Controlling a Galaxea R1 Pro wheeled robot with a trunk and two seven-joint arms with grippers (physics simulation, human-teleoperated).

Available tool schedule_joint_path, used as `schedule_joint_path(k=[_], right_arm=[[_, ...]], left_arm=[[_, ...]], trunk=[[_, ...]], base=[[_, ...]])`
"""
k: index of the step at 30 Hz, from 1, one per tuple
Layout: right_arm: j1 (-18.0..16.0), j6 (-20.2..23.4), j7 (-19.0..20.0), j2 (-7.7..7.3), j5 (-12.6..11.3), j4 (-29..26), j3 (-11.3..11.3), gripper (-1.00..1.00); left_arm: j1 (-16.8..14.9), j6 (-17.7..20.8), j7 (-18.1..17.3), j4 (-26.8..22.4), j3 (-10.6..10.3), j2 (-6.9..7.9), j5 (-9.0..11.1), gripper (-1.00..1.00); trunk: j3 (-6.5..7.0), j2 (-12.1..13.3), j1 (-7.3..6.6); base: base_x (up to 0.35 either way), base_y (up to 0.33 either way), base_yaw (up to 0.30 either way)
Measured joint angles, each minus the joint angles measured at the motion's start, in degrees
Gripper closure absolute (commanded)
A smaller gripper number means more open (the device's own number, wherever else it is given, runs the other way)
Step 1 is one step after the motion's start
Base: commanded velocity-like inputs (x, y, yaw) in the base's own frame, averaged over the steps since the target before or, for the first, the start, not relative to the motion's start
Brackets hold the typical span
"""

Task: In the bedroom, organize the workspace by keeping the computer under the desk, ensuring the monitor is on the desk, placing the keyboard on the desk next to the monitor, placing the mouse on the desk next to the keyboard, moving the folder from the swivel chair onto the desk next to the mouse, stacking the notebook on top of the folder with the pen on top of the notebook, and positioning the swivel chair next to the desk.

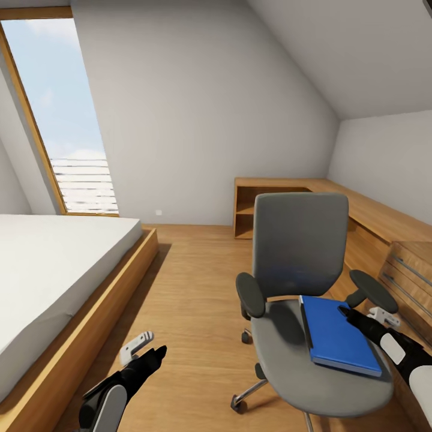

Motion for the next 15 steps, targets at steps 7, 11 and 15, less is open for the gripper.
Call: schedule_joint_path(k=[7,11,15], right_arm=[[0.0,-2.9,-1.5,-0.01,1.8,-0.2,0.1,-1.0],[0.0,-3.4,-2.7,0.05,4.6,-0.1,0.0,-1.0],[0.0,-3.6,-4.5,0.07,6.3,-0.1,0.0,-1.0]], left_arm=[[0.0,0.0,0.1,0.0,-0.7,-0.02,-0.1,-1.0],[0.0,0.0,0.1,0.0,-0.8,-0.02,-0.1,-1.0],[0.0,0.0,0.1,0.0,-0.9,-0.02,-0.1,-1.0]], trunk=[[0.0,0.0,0.0],[0.0,0.0,0.0],[0.0,0.0,0.0]], base=[[0.001,0.0,0.0],[0.0,0.0,0.0],[0.0,0.0,0.0]])
